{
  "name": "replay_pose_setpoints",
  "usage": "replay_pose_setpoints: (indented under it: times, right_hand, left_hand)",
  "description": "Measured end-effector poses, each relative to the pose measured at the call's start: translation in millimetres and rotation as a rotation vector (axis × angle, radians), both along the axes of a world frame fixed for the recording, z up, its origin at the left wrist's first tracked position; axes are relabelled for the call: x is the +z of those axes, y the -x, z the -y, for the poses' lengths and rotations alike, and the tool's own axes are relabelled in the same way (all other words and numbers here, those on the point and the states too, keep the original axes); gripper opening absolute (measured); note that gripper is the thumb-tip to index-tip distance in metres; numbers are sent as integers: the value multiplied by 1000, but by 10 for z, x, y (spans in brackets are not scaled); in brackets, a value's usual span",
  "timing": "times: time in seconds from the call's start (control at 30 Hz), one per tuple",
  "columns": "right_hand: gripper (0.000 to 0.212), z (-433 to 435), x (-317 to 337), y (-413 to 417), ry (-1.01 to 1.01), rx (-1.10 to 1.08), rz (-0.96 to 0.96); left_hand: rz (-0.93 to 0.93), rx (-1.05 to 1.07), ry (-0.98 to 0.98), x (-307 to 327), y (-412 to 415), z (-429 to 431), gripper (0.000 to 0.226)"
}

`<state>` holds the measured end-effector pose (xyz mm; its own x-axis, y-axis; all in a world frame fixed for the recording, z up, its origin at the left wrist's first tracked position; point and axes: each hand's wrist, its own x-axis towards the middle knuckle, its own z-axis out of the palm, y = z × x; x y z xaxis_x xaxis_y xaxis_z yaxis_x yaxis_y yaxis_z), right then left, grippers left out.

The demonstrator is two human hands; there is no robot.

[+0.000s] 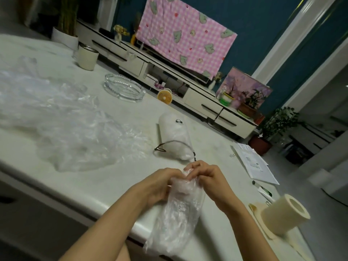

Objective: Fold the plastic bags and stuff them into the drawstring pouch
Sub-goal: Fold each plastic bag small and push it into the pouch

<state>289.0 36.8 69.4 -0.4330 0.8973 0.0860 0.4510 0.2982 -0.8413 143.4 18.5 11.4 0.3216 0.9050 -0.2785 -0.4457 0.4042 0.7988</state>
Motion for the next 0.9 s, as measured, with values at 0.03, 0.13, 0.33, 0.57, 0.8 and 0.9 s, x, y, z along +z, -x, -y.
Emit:
replay_pose_setpoints:
  times: [0.03,0.13,0.33,0.57,0.8,0.9]
  right_hand:
    - [58,4,15,-4,0,-15,-10]
    - [61,-14,21,-57,18,-70,-70]
    - [57,-44,-7,-127,22,-148,-177]
    - [59,22,103,-230,-183,-204,-72]
    - [96,441,-306,-89,-960,282,776]
    - [42,421,-447,0,-1131,262,565]
  left_hand:
    - [-12,26,-1,-23,2,-18,43]
    - [-56,118,-66,-7,20,-13,15]
    - [31,123,-95,15,68,15,13]
    - [-22,57,-26,-17,56,32,4]
    - [47,74,90,-50,47,-51,16]
    - [72,59,188,-89,56,-32,24]
